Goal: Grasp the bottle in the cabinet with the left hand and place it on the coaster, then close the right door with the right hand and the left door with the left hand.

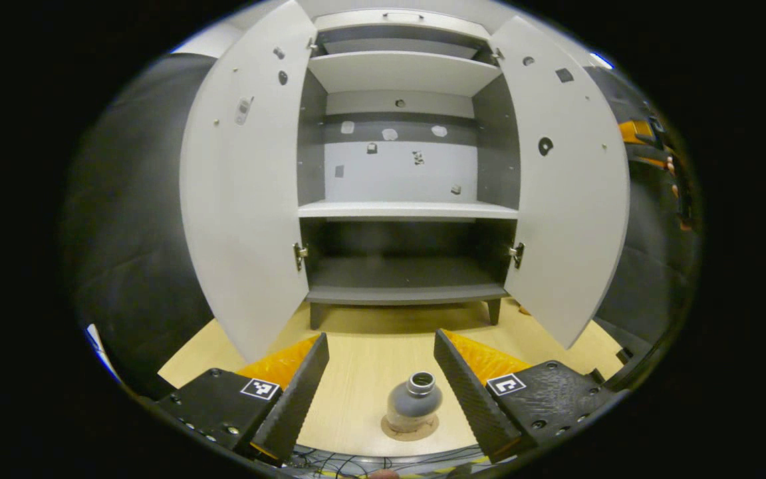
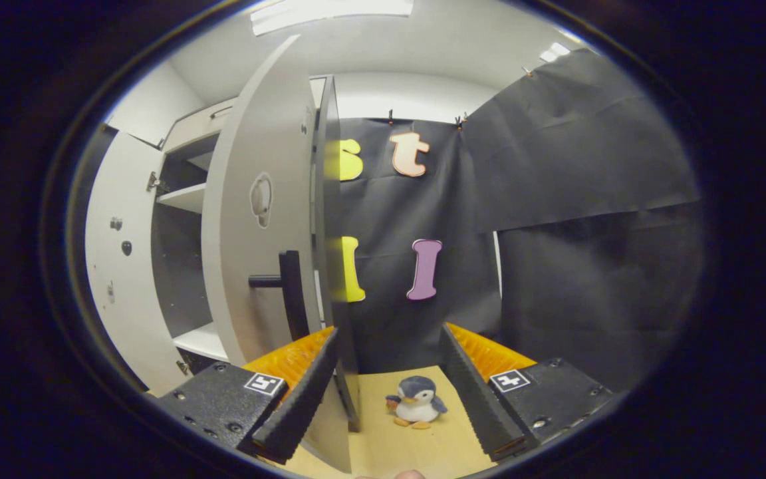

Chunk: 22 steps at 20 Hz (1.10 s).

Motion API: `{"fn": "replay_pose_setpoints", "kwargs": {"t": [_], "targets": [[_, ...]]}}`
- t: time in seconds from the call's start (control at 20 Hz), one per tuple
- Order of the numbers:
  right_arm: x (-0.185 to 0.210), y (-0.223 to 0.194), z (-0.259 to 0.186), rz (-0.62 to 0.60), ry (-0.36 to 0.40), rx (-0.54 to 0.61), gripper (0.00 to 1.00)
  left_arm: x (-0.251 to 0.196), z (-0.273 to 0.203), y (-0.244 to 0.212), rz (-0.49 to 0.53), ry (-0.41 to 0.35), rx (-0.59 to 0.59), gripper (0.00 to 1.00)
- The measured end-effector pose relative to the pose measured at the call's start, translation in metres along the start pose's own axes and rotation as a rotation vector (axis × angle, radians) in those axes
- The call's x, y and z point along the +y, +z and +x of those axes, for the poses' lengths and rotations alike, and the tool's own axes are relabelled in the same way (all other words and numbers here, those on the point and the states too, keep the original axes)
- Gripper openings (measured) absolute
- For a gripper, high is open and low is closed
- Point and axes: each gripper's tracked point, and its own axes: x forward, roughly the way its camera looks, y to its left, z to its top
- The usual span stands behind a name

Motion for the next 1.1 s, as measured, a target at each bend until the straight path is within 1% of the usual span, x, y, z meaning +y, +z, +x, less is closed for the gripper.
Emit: {"fn": "replay_pose_setpoints", "kwargs": {"t": [0.05,0.15,0.2,0.25,0.3,0.4,0.45,0.55,0.75,0.8,0.85,0.9,1.05,1.1], "targets": [[0.003,0.0,-0.001,-0.004,0.008,-0.004,0.94,0.007,-0.003,0.005,-0.01,0.009,0.001,0.98],[0.01,0.002,0.0,-0.022,0.048,-0.014,0.94,0.017,-0.007,0.014,-0.027,0.007,0.009,0.96],[0.013,-0.001,0.0,-0.038,0.066,-0.001,0.97,0.021,-0.01,0.02,-0.038,0.007,0.006,0.99],[0.014,-0.002,0.0,-0.058,0.079,0.004,0.93,0.027,-0.011,0.029,-0.048,0.007,-0.002,0.99],[0.016,-0.001,0.0,-0.084,0.088,0.008,0.97,0.032,-0.013,0.037,-0.051,0.014,-0.013,0.95],[0.02,0.002,0.001,-0.114,0.098,0.011,0.98,0.043,-0.017,0.05,-0.052,0.037,-0.028,0.95],[0.022,0.0,-0.001,-0.108,0.109,0.017,0.94,0.049,-0.017,0.057,-0.053,0.049,-0.033,0.95],[0.029,-0.002,-0.001,-0.084,0.133,0.031,0.94,0.061,-0.018,0.07,-0.052,0.077,-0.052,0.95],[0.048,-0.003,-0.002,-0.093,0.184,0.026,0.94,0.084,-0.023,0.092,-0.038,0.131,-0.084,0.95],[0.054,-0.002,-0.002,-0.093,0.191,0.017,0.97,0.088,-0.024,0.093,-0.042,0.143,-0.064,0.92],[0.058,-0.003,-0.002,-0.096,0.197,0.011,0.97,0.088,-0.027,0.094,-0.044,0.144,-0.045,0.99],[0.065,-0.004,-0.002,-0.1,0.206,0.008,0.94,0.091,-0.029,0.098,-0.044,0.153,-0.046,0.96],[0.086,-0.008,-0.001,-0.097,0.238,0.012,0.94,0.102,-0.035,0.115,-0.036,0.167,-0.07,0.96],[0.09,-0.009,0.001,-0.097,0.236,0.015,0.97,0.105,-0.038,0.12,-0.035,0.164,-0.083,0.96]]}}
